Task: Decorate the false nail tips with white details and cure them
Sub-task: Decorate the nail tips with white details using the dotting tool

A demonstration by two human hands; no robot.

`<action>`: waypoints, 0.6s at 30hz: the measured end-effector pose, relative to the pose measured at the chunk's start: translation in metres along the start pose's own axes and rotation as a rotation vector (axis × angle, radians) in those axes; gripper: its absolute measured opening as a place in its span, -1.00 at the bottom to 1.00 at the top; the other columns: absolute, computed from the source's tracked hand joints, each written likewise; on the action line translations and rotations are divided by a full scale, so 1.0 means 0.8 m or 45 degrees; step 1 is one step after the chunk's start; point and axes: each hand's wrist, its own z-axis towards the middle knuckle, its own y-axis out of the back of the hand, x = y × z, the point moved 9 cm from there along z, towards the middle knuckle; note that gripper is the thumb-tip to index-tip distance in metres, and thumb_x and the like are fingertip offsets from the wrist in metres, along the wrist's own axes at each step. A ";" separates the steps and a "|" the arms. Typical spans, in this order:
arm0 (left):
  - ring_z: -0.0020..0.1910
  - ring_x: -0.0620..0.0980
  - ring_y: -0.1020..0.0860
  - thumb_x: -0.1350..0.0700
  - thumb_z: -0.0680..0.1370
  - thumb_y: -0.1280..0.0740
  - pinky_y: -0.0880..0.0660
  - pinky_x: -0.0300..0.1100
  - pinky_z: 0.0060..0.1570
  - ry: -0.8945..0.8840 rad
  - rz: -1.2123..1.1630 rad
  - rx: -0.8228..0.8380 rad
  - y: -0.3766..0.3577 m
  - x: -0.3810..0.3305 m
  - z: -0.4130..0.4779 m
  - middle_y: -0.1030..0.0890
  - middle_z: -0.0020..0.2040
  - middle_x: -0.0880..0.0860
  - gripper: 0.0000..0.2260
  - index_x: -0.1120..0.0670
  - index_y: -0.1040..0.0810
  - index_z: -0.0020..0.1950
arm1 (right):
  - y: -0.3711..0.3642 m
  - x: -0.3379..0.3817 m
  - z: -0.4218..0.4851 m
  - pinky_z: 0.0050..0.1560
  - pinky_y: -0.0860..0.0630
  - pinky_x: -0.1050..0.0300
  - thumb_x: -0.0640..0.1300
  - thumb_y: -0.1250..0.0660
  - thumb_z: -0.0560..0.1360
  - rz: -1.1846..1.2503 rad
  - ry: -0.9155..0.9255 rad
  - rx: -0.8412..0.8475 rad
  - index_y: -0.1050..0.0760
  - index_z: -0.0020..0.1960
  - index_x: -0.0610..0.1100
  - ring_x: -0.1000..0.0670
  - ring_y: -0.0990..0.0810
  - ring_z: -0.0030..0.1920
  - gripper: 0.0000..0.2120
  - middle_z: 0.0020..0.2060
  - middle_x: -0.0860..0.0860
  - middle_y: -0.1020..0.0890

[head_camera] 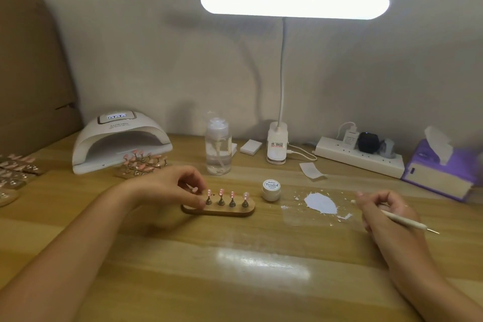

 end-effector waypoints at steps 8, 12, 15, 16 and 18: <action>-0.08 -0.13 -0.68 0.17 0.46 -0.51 -0.54 -0.16 0.09 -0.022 0.064 -0.008 0.009 0.002 -0.002 -0.71 -0.11 -0.07 -0.88 0.07 -0.63 -0.05 | -0.006 0.009 -0.003 -0.37 -0.40 0.31 0.00 -0.44 0.51 -0.023 0.057 0.038 -0.51 -0.18 -0.11 0.25 -0.45 -0.50 -0.79 -0.51 0.11 -0.55; -0.07 -0.13 -0.67 0.18 0.46 -0.50 -0.56 -0.07 0.14 -0.007 0.142 -0.008 0.007 -0.003 0.000 -0.71 -0.12 -0.09 -0.88 0.03 -0.63 -0.07 | -0.005 0.003 -0.003 -0.52 -0.34 0.38 0.00 -0.36 0.56 -0.014 -0.012 0.049 -0.52 -0.19 -0.08 0.24 -0.44 -0.51 -0.80 -0.49 0.07 -0.58; -0.10 -0.14 -0.67 0.18 0.45 -0.50 -0.57 -0.04 0.12 -0.019 0.186 -0.031 0.007 -0.007 -0.001 -0.70 -0.13 -0.09 -0.89 0.01 -0.62 -0.11 | -0.006 0.003 -0.003 -0.42 -0.39 0.27 -0.04 -0.32 0.59 -0.002 -0.030 0.046 -0.51 -0.15 -0.07 0.25 -0.44 -0.50 -0.83 -0.47 0.08 -0.59; -0.12 -0.14 -0.67 0.18 0.45 -0.50 -0.58 -0.03 0.10 -0.027 0.203 -0.050 0.009 -0.009 -0.002 -0.70 -0.15 -0.09 -0.90 0.01 -0.62 -0.14 | -0.006 0.003 -0.003 -0.38 -0.39 0.21 -0.03 -0.32 0.59 0.005 -0.029 0.043 -0.50 -0.12 -0.06 0.24 -0.45 -0.50 -0.85 -0.46 0.08 -0.60; -0.14 -0.16 -0.67 0.18 0.44 -0.50 -0.59 -0.03 0.06 -0.043 0.232 -0.074 0.010 -0.013 -0.002 -0.70 -0.17 -0.10 -0.90 0.02 -0.62 -0.17 | -0.005 0.004 -0.003 -0.36 -0.40 0.18 -0.01 -0.34 0.58 0.013 -0.021 0.039 -0.48 -0.07 -0.03 0.23 -0.46 -0.49 -0.88 -0.43 0.08 -0.63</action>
